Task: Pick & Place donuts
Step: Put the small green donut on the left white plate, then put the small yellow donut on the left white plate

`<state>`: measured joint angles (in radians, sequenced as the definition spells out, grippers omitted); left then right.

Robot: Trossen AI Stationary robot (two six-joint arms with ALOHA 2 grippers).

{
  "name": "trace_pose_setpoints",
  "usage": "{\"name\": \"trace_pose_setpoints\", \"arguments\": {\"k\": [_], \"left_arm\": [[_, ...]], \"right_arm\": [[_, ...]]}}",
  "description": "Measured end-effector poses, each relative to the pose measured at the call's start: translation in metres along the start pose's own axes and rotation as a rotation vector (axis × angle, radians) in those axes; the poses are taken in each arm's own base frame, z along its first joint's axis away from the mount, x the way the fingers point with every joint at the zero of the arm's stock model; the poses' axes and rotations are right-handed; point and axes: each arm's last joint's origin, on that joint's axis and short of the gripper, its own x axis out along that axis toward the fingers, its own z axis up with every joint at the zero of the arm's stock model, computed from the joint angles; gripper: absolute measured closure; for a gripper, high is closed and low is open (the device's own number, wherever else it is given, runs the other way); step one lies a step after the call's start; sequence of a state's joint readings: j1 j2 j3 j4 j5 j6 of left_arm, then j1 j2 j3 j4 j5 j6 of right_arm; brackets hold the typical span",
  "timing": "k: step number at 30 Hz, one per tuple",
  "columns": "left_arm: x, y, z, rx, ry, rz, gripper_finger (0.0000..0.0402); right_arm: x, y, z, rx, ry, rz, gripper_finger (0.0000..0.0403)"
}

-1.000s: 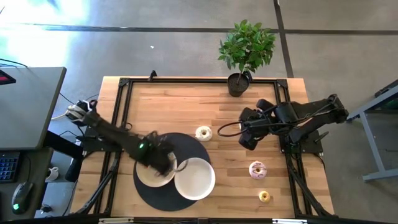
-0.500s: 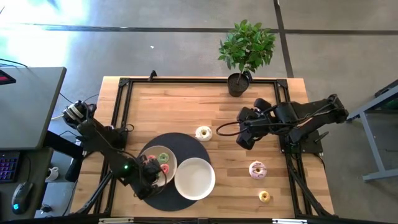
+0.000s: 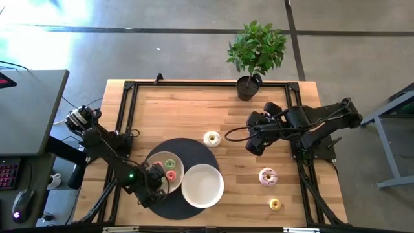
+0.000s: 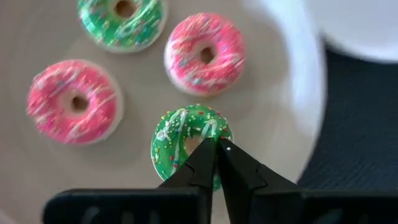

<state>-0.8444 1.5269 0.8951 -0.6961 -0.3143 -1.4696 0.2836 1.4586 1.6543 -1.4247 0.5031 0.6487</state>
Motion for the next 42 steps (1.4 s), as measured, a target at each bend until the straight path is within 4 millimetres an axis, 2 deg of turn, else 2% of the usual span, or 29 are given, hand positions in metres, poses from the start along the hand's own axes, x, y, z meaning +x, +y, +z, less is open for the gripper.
{"name": "trace_pose_setpoints", "arguments": {"k": [6,11,17,22,27,34,38,42], "left_arm": [[0.000,-0.006,0.001,0.006,-0.030,-0.053,0.0319],[0.000,-0.007,0.001,0.003,-0.009,-0.067,0.0287],[0.000,-0.006,0.002,0.026,-0.064,-0.054,0.0275],[-0.001,-0.006,0.005,0.030,-0.162,-0.041,0.0275],[-0.001,-0.005,0.009,0.025,-0.292,-0.023,0.0275],[-0.002,-0.005,0.010,0.043,-0.315,-0.018,0.0275],[-0.002,-0.006,0.010,0.039,-0.326,-0.023,0.0275],[-0.003,-0.006,0.012,0.041,-0.415,-0.010,0.0275]], "right_arm": [[0.000,0.001,0.001,0.006,-0.006,0.009,0.0261],[0.000,0.001,0.001,0.007,-0.005,0.017,0.0261],[0.000,0.002,0.000,0.006,0.026,0.059,0.0261],[0.002,0.014,-0.010,-0.025,0.159,0.223,0.0261],[0.025,0.044,-0.046,-0.030,0.346,0.319,0.0261],[0.065,0.084,-0.125,-0.008,0.717,0.493,0.0260],[0.087,0.094,-0.169,0.014,0.861,0.552,0.0260],[0.107,0.095,-0.198,0.139,0.942,0.531,0.0260]]}}
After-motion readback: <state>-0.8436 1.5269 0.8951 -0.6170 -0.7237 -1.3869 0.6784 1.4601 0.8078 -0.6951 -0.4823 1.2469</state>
